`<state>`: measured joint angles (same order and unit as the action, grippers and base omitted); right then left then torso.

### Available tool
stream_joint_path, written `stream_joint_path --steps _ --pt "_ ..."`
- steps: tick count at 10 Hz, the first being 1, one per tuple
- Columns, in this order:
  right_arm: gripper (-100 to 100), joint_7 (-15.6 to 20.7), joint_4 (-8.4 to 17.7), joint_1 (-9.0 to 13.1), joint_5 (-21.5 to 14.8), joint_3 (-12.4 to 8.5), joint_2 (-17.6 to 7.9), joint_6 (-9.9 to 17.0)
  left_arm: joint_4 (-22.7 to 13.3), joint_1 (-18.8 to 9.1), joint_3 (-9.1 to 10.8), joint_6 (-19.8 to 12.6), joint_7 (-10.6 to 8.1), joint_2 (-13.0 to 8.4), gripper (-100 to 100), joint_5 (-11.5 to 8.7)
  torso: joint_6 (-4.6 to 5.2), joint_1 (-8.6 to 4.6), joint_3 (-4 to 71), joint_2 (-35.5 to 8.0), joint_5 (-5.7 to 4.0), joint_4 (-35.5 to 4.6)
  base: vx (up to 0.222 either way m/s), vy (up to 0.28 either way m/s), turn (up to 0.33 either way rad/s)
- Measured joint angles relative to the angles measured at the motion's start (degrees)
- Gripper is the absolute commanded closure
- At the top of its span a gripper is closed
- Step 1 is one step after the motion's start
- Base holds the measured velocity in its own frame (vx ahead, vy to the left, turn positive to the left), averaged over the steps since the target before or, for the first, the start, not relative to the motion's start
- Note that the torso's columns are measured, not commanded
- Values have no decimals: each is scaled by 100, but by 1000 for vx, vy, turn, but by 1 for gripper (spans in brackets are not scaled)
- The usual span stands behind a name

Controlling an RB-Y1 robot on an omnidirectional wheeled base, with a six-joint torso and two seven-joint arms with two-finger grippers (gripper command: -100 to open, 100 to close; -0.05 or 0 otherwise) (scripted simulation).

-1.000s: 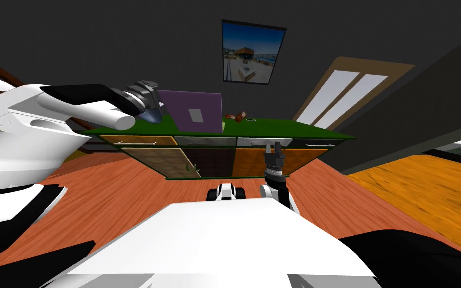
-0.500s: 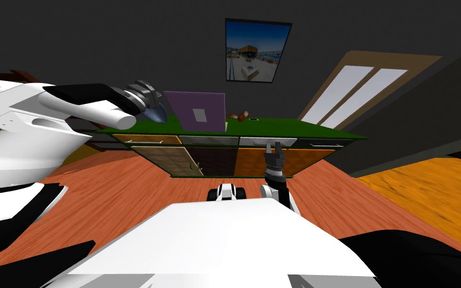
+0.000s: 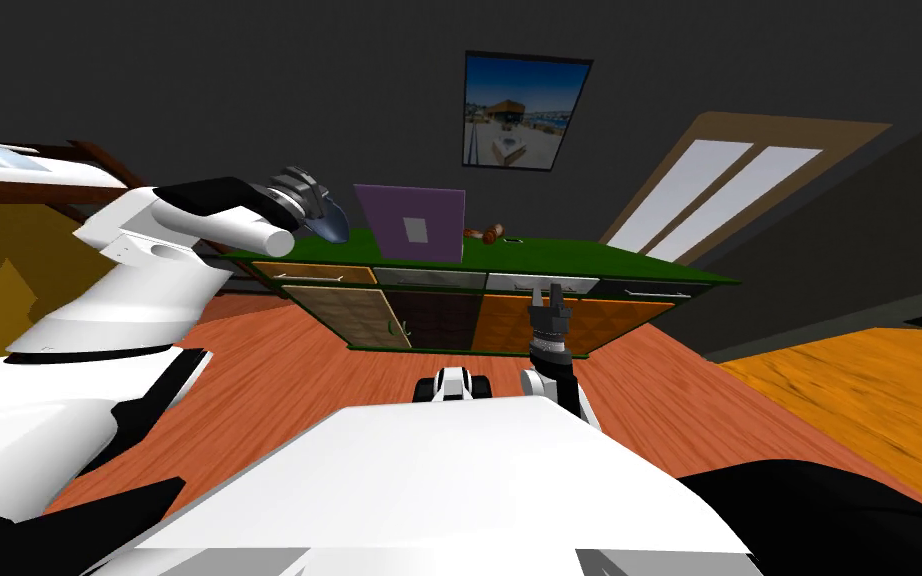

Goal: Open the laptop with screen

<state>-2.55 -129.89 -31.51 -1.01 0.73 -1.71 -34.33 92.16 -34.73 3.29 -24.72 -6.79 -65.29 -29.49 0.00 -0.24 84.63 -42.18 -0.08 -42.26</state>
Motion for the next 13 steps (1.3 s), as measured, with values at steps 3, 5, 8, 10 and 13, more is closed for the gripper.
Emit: stream_joint_path --steps 3,5,8,10,13 --pt "0 0 0 1 0 0 -1 0 -571 -525 -160 132 261 517 100 241 2 24 -8 -11 9 -4 -40 47 24" --pt "0 0 0 0 0 -1 -1 0 -845 -783 -227 160 376 815 100 370 -6 32 -6 -11 9 -3 -56 71 166" --pt "0 0 0 0 0 0 0 0 -1369 -1243 -321 250 531 1281 100 463 1 8 0 0 3 0 -34 37 50" --pt "0 0 0 1 0 -1 -1 0 -1689 -1525 -406 321 728 1605 100 663 0 35 -11 -17 12 -5 -42 57 51" --pt "0 0 0 0 0 -1 -1 0 -2096 -1984 -503 332 882 2139 100 889 -4 32 -6 -12 9 -3 -36 61 99"
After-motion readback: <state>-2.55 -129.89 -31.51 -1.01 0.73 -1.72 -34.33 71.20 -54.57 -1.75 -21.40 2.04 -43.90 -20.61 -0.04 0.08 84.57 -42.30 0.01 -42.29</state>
